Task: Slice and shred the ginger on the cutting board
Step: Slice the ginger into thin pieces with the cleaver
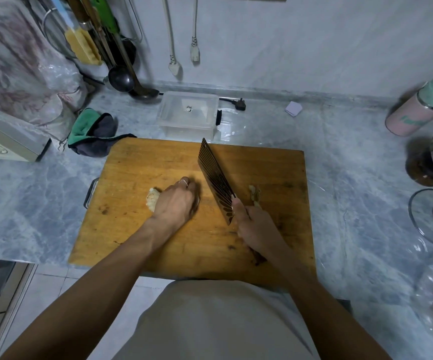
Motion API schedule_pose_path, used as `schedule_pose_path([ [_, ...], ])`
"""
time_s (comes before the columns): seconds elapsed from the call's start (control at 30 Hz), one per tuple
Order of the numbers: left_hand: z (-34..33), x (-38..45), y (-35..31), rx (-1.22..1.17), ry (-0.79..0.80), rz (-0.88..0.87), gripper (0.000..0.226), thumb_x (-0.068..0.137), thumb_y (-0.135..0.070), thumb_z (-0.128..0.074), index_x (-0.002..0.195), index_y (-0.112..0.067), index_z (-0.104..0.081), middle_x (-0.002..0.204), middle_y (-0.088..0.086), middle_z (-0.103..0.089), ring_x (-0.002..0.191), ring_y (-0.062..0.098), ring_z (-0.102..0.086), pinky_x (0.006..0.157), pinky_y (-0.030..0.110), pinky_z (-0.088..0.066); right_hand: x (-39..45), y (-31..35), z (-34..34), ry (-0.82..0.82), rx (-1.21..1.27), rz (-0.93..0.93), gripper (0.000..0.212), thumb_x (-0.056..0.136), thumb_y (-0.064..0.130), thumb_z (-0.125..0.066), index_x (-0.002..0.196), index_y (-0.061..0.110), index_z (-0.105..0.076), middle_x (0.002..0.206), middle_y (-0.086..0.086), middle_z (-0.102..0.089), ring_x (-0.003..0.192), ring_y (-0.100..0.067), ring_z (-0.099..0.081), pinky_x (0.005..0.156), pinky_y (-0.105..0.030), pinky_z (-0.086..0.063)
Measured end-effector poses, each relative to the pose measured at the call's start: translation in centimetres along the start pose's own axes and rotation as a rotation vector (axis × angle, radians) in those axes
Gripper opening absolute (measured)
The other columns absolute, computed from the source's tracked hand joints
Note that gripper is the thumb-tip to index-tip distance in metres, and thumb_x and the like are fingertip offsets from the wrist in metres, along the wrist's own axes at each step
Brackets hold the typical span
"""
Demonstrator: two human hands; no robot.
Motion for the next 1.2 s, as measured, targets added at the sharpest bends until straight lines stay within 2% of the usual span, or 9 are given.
schedule_pose_path([
  [0.13, 0.4, -1.1, 0.3, -0.18, -0.037, 0.0, 0.024, 0.093, -0.015, -0.054, 0.115, -0.009, -0.059, 0.112, 0.01, -0.063, 0.091, 0.033, -0.065, 0.074, 0.038, -0.053, -0.4, -0.4, 0.5, -0.014, 0.022, 0.007, 0.064, 0.106, 0.055, -0.025, 0.066, 0.014, -0.052, 0.059, -0.007, -0.052, 0.046, -0.017, -0.049, 0.054, -0.03, -0.045],
  [0.23, 1.5, -2.4, 2.0, -0.425, -0.191, 0.12, 0.013, 0.092, -0.009, -0.057, 0.095, -0.013, -0.069, 0.107, 0.005, -0.067, 0.094, 0.025, -0.064, 0.078, 0.028, -0.048, -0.6, -0.7, 1.2, -0.019, 0.038, 0.01, 0.064, 0.106, 0.056, -0.025, 0.065, 0.014, -0.051, 0.057, -0.006, -0.05, 0.045, -0.018, -0.048, 0.053, -0.031, -0.044],
  [0.33, 2.5, -3.3, 2.7, -0.611, -0.338, 0.194, 0.013, 0.088, -0.005, -0.066, 0.093, -0.013, -0.076, 0.104, 0.001, -0.069, 0.098, 0.017, -0.061, 0.085, 0.022, -0.042, -0.7, -1.1, 2.3, -0.049, 0.041, 0.024, 0.066, 0.106, 0.055, -0.025, 0.065, 0.013, -0.053, 0.056, -0.006, -0.05, 0.049, -0.019, -0.048, 0.058, -0.034, -0.044],
  [0.53, -0.1, -0.1, -2.3, -0.768, -0.179, 0.136, 0.013, 0.089, -0.007, -0.07, 0.093, -0.013, -0.08, 0.091, -0.004, -0.075, 0.082, 0.003, -0.062, 0.069, -0.005, -0.033, -0.9, -2.3, 5.8, -0.148, -0.008, -0.001, 0.068, 0.104, 0.059, -0.025, 0.068, 0.011, -0.057, 0.056, -0.004, -0.054, 0.049, -0.018, -0.053, 0.056, -0.03, -0.045],
  [0.73, -2.1, 2.6, -6.6, -0.82, -0.045, 0.078, 0.03, 0.08, 0.012, -0.059, 0.086, -0.01, -0.08, 0.087, 0.002, -0.076, 0.084, 0.011, -0.068, 0.078, 0.011, -0.049, -1.8, -3.1, 8.7, -0.249, -0.008, 0.028, 0.076, 0.105, 0.058, -0.029, 0.068, -0.002, -0.058, 0.054, -0.006, -0.052, 0.046, -0.017, -0.05, 0.055, -0.032, -0.042],
  [0.87, -3.0, 2.6, -7.8, -0.815, 0.041, 0.012, 0.04, 0.079, 0.017, -0.055, 0.096, -0.009, -0.079, 0.094, 0.0, -0.075, 0.088, 0.006, -0.066, 0.072, 0.0, -0.043, -2.2, -3.4, 9.2, -0.282, -0.003, 0.027, 0.071, 0.105, 0.057, -0.03, 0.065, 0.006, -0.059, 0.053, -0.002, -0.054, 0.045, -0.014, -0.051, 0.057, -0.032, -0.045],
  [0.97, -2.2, 2.3, -7.6, -0.838, -0.033, 0.019, 0.037, 0.078, 0.016, -0.058, 0.087, -0.013, -0.08, 0.086, -0.008, -0.073, 0.084, 0.0, -0.065, 0.078, 0.006, -0.048, -2.1, -3.4, 8.8, -0.275, -0.031, 0.034, 0.07, 0.102, 0.063, -0.026, 0.062, 0.013, -0.055, 0.053, -0.002, -0.054, 0.048, -0.016, -0.054, 0.06, -0.037, -0.05],
  [1.1, -1.4, 2.0, -6.8, -0.836, -0.115, 0.082, 0.034, 0.081, 0.005, -0.067, 0.07, -0.026, -0.073, 0.074, -0.011, -0.07, 0.076, 0.005, -0.067, 0.078, 0.019, -0.053, -1.7, -3.0, 7.8, -0.239, -0.052, 0.042, 0.072, 0.1, 0.066, -0.023, 0.062, 0.013, -0.055, 0.053, -0.003, -0.052, 0.049, -0.019, -0.053, 0.059, -0.036, -0.048],
  [1.2, -0.6, 1.3, -5.4, -0.84, -0.159, 0.154, 0.026, 0.086, -0.003, -0.064, 0.074, -0.025, -0.072, 0.081, -0.007, -0.072, 0.078, 0.006, -0.064, 0.077, 0.024, -0.053, -1.7, -2.2, 7.0, -0.205, -0.067, 0.069, 0.067, 0.101, 0.061, -0.023, 0.065, 0.015, -0.055, 0.051, 0.002, -0.048, 0.049, -0.015, -0.05, 0.055, -0.027, -0.044],
])
Point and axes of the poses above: each hand's wrist, its own x-axis towards the middle knuckle, its own z-axis out of the back of the hand, y = z × x, the point moved 10 cm from there along x, towards the middle knuckle
